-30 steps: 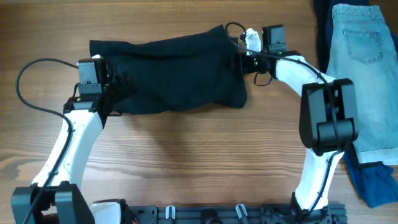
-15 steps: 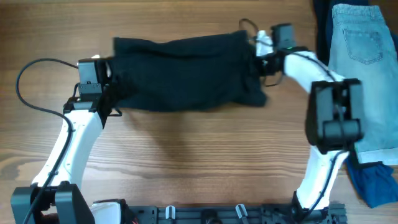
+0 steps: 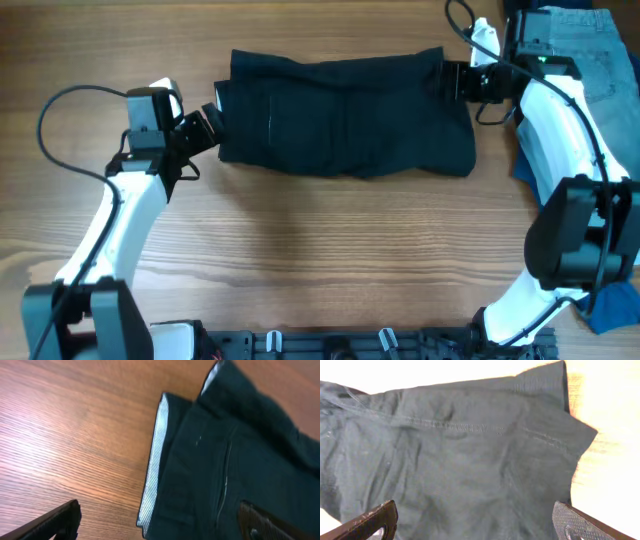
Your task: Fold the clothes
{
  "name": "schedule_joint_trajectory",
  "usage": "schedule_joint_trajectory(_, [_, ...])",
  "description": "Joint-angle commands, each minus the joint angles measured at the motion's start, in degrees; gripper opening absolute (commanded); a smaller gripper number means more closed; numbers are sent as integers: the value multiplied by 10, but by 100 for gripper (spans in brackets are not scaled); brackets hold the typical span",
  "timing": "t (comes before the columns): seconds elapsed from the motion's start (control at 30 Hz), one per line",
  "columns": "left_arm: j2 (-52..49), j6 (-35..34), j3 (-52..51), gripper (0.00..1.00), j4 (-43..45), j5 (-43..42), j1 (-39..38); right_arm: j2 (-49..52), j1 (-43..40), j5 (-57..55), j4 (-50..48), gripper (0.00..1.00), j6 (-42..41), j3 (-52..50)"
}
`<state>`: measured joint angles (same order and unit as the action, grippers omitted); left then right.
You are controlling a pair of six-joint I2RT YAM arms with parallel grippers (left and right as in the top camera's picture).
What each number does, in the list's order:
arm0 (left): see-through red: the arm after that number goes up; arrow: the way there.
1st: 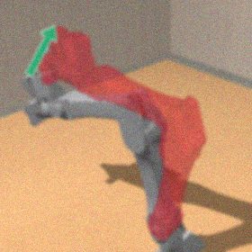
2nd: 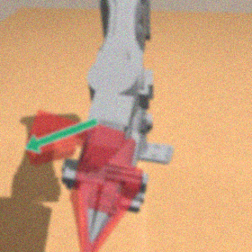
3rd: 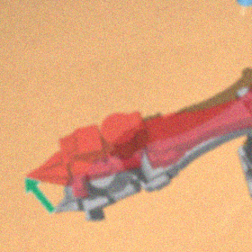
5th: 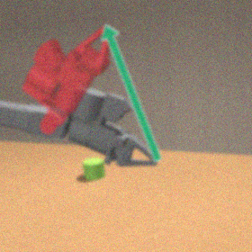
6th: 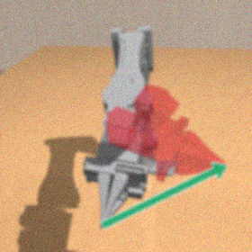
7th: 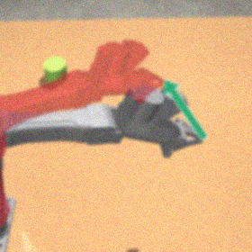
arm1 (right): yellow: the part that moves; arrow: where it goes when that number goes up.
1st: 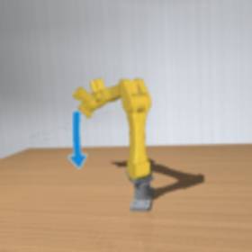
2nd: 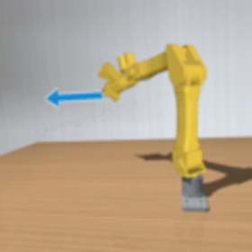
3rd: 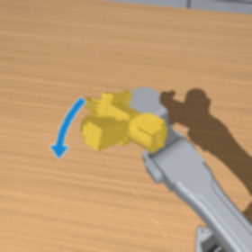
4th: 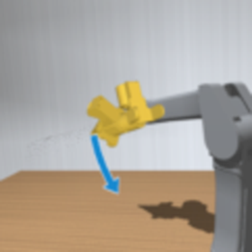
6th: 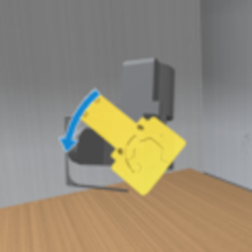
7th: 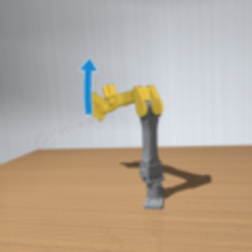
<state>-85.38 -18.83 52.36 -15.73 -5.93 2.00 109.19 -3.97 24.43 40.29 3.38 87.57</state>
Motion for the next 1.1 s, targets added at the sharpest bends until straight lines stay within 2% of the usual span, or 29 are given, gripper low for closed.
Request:
schedule_joint_trajectory(0.0, [-49,22,3,99,5,-25,3,-7,-3,44,22,100,31,7])
schedule_joint_trajectory(0.07, [-74,51,3,99,15,-59,4,-7,-1,56,24,100,37,7])
schedule_joint_trajectory(0.23, [-108,52,3,100,51,-68,4,-7,6,71,25,100,31,7])
schedule_joint_trajectory(0.33, [-138,66,3,99,84,-115,4,-7,25,71,23,100,42,7])
schedule_joint_trajectory(0.53, [-200,66,3,99,132,-137,4,-7,31,71,24,100,40,7])
schedule_joint_trajectory(0.8, [-297,48,3,91,240,-204,4,-7,31,71,35,99,39,7])
schedule_joint_trajectory(0.83, [-311,35,3,86,254,-205,4,-7,31,71,35,99,39,7])
schedule_joint_trajectory(0.93, [-318,16,3,46,289,-209,4,-7,34,71,33,96,40,7])
schedule_joint_trajectory(1.0, [-318,-4,3,24,311,-216,4,-7,40,69,30,96,40,7])
schedule_joint_trajectory(1.03, [-318,-16,3,17,318,-217,4,-7,43,66,30,96,40,7])
schedule_joint_trajectory(1.07, [-317,-27,3,4,321,-217,4,-7,47,59,29,96,40,7])
